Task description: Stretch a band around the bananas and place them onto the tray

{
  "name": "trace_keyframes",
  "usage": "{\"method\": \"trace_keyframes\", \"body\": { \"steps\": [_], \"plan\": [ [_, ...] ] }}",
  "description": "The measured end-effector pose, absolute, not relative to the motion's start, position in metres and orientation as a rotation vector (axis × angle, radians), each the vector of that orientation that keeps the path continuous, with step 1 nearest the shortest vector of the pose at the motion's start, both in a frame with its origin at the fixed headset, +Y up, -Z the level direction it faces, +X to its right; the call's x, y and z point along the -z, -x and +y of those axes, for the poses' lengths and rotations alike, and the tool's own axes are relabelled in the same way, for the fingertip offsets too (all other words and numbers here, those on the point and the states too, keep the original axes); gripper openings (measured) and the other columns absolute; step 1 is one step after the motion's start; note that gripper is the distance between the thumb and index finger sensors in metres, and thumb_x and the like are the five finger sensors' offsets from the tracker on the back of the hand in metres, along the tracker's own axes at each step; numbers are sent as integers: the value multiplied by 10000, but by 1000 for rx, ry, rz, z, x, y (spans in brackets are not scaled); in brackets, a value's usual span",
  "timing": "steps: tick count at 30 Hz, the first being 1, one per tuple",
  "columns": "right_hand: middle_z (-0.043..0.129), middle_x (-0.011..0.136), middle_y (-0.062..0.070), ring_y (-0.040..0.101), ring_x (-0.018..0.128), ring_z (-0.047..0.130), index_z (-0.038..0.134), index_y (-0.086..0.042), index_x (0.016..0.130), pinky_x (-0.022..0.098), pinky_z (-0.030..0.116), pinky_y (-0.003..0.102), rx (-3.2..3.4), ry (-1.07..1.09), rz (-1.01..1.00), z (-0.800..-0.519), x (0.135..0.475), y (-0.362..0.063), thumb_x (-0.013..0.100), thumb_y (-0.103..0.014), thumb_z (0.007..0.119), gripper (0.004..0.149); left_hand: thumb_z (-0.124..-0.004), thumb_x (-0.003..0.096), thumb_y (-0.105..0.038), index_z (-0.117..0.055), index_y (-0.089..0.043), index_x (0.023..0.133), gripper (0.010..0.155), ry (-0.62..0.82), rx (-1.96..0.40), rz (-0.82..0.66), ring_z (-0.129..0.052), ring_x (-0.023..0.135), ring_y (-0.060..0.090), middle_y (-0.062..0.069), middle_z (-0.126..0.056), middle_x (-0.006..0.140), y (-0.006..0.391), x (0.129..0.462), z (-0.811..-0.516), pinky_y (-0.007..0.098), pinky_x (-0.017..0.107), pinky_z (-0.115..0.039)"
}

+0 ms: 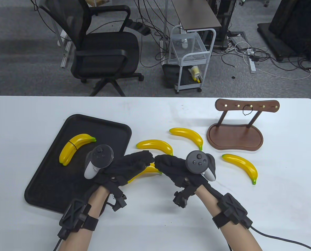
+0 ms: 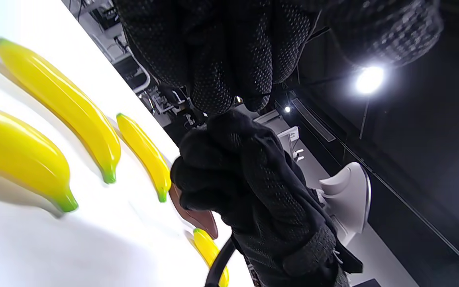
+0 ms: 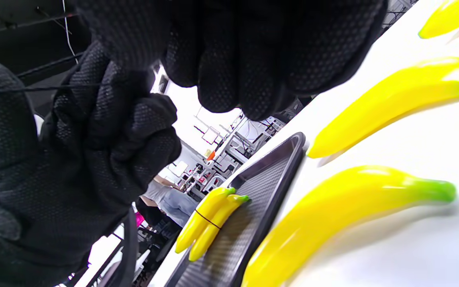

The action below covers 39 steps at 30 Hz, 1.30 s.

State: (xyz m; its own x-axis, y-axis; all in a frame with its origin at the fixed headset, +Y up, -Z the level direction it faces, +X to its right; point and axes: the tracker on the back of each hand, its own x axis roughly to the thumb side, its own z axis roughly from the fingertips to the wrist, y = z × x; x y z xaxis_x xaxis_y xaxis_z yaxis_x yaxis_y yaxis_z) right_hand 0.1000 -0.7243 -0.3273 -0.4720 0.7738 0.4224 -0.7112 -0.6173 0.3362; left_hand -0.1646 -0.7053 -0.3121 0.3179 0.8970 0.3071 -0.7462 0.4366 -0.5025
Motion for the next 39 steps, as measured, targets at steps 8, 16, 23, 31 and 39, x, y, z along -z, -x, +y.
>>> {"method": "trace_keyframes", "body": {
  "steps": [8, 16, 23, 31, 39],
  "plan": [
    [824, 941, 151, 389, 779, 884, 698, -99, 999, 519, 773, 530, -2285, -751, 136, -722, 329, -99, 579, -359, 704, 494, -639, 510, -593, -580, -239, 1093, 684, 198, -1020, -510, -815, 1029, 241, -9, -752, 1111, 186, 309, -702, 465, 827, -628],
    [799, 970, 160, 403, 813, 860, 680, -105, 1015, 536, 760, 546, -2455, -824, 113, -724, 337, -88, 577, -366, 708, 511, -647, 509, -579, -576, -246, 1091, 674, 123, -845, -422, -808, 1037, 241, -15, -742, 1118, 205, 303, -709, 464, 831, -620],
    [767, 1003, 157, 410, 849, 830, 651, -115, 1035, 556, 748, 552, -2566, -885, 103, -736, 346, -74, 570, -375, 716, 536, -670, 498, -582, -555, -254, 1095, 691, 78, -706, -357, -791, 1049, 238, -23, -723, 1129, 216, 301, -718, 457, 840, -609],
    [708, 1052, 151, 410, 903, 779, 599, -132, 1064, 592, 727, 552, -2651, -941, 115, -754, 358, -56, 550, -395, 744, 595, -708, 483, -579, -546, -261, 1094, 708, 48, -587, -330, -787, 1055, 223, -34, -714, 1134, 221, 301, -726, 447, 842, -609],
    [650, 1090, 145, 410, 940, 738, 545, -138, 1088, 624, 707, 549, -2694, -969, 149, -773, 366, -36, 520, -414, 786, 676, -723, 478, -576, -547, -274, 1090, 705, 63, -582, -313, -783, 1059, 220, -44, -714, 1133, 226, 302, -736, 446, 842, -607]
  ]
}}
